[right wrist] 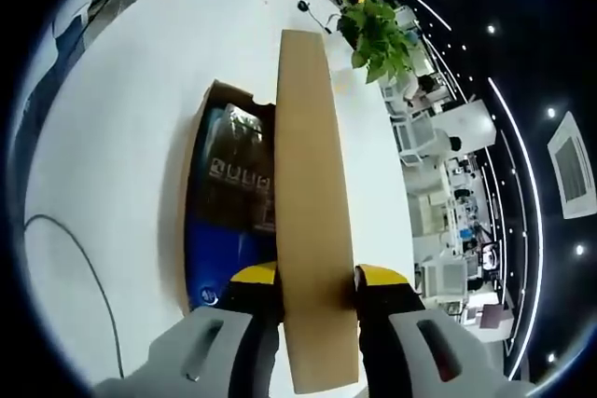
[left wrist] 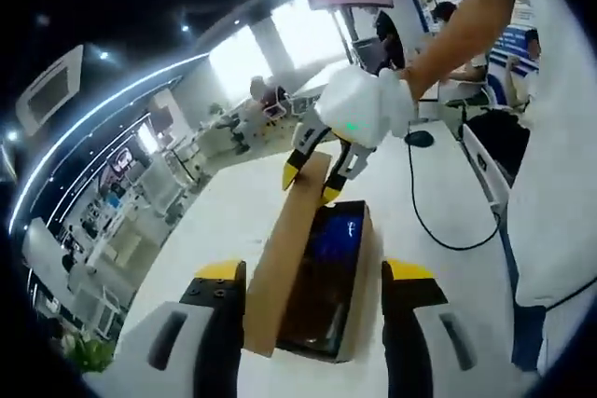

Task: Operate the shoe box by opening the lid, removing the specified soft item, and placing it in the target area until the item is outside and the box remains undamaged.

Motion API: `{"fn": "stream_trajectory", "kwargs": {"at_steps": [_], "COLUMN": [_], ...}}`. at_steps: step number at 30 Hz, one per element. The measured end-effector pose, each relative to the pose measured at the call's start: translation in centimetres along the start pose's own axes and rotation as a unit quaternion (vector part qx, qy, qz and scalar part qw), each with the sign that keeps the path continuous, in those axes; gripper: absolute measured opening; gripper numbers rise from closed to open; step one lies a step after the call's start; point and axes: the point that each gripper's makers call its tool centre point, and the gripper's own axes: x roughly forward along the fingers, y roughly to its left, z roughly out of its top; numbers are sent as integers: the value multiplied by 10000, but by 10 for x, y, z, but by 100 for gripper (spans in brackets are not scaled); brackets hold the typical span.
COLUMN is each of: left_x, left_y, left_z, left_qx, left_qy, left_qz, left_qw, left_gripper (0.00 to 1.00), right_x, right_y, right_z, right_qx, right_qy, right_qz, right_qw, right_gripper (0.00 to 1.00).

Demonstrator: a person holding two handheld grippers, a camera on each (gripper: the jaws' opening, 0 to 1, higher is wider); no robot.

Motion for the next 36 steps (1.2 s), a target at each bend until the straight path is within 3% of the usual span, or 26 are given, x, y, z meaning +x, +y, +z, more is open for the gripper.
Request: {"fn": "stream_trajectory", "kwargs": {"at_steps": [1,6,14,25,29,36], "left_x": [3,21,36,68,78,88], "left_y": [-6,-25,-36,-46,-50,-49], "left_z": [-1,-34,-69,-98,-108,-117], "left_qx": [-104,-191,-222,-333,-192,-199], "left_qy": [-42,312,644,954,1089,1153], "left_qz": [-100,-446,-657,-1106,-1277,-1382], "left_qw": [9999,9983,9955,9887,9856,9835], "left_gripper": [60,59,56,50,47,43], "right_x": [0,0,0,0,0,1], "right_y": [0,-1,0,-2,-1,-4], "right_z": [0,0,0,0,-1,0], "right_qx": [1,16,60,160,173,278], "right_qy": [0,-6,20,62,63,70], "right_qz": [-1,11,4,7,2,5], "right_qw": [10000,10000,10000,9999,9998,9996], "right_gripper": [30,30,30,30,30,31]}}
